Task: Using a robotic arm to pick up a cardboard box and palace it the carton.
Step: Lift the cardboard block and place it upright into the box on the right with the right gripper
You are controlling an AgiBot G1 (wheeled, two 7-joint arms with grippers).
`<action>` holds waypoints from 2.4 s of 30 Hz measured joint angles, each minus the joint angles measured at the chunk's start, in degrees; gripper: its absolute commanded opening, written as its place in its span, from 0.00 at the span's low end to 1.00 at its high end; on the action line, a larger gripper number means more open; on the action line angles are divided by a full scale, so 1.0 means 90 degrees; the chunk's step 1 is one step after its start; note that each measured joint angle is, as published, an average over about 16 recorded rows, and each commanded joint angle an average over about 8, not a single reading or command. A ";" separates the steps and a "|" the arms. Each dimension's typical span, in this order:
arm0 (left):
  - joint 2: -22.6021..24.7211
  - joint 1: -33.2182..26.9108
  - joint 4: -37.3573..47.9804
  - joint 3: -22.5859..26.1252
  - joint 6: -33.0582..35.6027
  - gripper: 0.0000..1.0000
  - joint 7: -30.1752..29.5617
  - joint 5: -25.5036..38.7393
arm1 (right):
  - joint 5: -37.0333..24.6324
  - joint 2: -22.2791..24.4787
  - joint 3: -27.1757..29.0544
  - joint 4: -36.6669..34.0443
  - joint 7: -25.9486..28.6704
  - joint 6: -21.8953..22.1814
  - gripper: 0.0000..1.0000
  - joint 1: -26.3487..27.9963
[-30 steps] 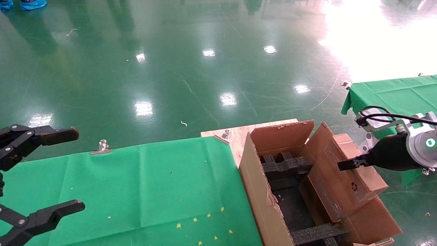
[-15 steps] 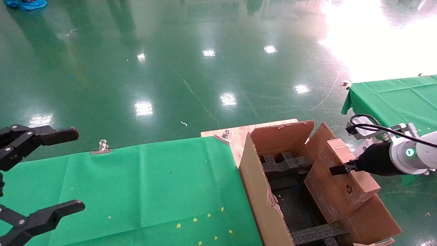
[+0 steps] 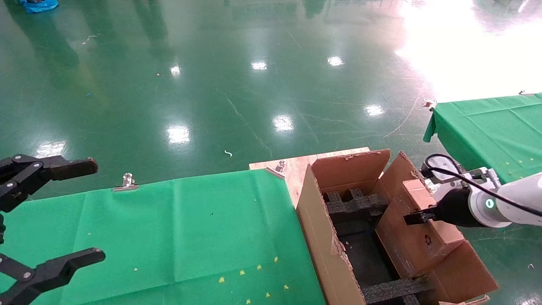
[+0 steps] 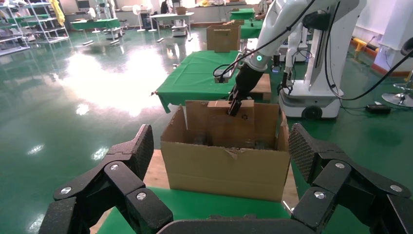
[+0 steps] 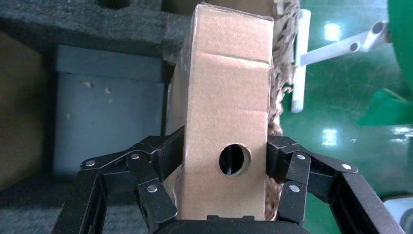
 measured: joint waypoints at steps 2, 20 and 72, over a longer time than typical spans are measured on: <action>0.0000 0.0000 0.0000 0.0000 0.0000 1.00 0.0000 0.0000 | -0.0178 -0.0047 -0.0027 0.0000 0.0177 0.0099 0.00 -0.0107; 0.0000 0.0000 0.0000 0.0001 0.0000 1.00 0.0000 0.0000 | -0.1330 -0.0387 -0.0160 0.0021 0.1581 0.0452 0.00 -0.0868; -0.0001 0.0001 0.0002 0.0001 -0.0002 1.00 0.0001 -0.0003 | -0.1395 -0.0750 -0.0265 -0.0197 0.1987 0.0705 1.00 -0.1455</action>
